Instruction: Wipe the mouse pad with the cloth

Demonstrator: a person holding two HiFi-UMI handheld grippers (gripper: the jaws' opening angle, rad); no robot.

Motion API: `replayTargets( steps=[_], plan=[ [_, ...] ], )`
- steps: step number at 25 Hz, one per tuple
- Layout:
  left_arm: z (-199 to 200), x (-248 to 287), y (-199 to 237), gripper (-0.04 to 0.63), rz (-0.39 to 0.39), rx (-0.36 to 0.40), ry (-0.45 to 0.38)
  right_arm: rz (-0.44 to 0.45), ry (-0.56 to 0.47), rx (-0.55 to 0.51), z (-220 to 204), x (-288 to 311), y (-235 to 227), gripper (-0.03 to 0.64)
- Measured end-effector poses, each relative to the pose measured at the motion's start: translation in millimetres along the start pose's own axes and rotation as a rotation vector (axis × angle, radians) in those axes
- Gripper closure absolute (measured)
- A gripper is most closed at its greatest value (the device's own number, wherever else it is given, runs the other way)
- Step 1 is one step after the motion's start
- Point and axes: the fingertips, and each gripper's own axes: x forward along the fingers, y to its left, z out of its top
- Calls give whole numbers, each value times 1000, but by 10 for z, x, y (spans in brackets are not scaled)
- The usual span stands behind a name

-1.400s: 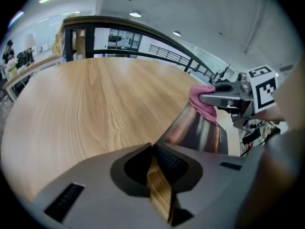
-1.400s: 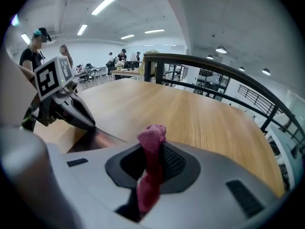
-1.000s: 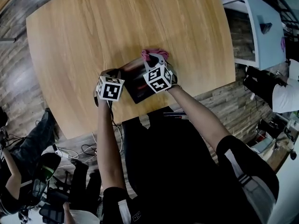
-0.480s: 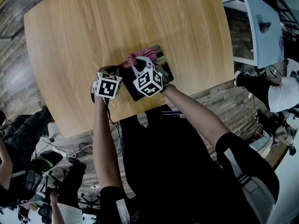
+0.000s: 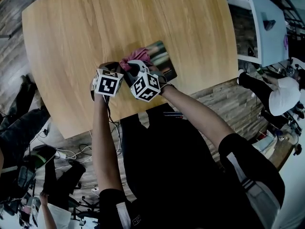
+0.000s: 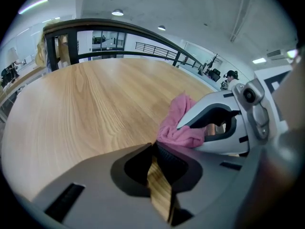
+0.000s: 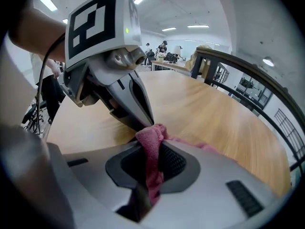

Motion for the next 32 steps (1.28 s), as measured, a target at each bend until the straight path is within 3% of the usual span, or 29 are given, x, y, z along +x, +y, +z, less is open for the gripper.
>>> replayTargets(
  steps=[21, 32],
  plan=[
    [21, -29, 14, 546, -10, -24, -50, 51, -29, -16, -139, -199, 484, 551],
    [14, -18, 6, 546, -9, 6, -53, 101, -19, 17, -387, -428, 852, 552]
  ],
)
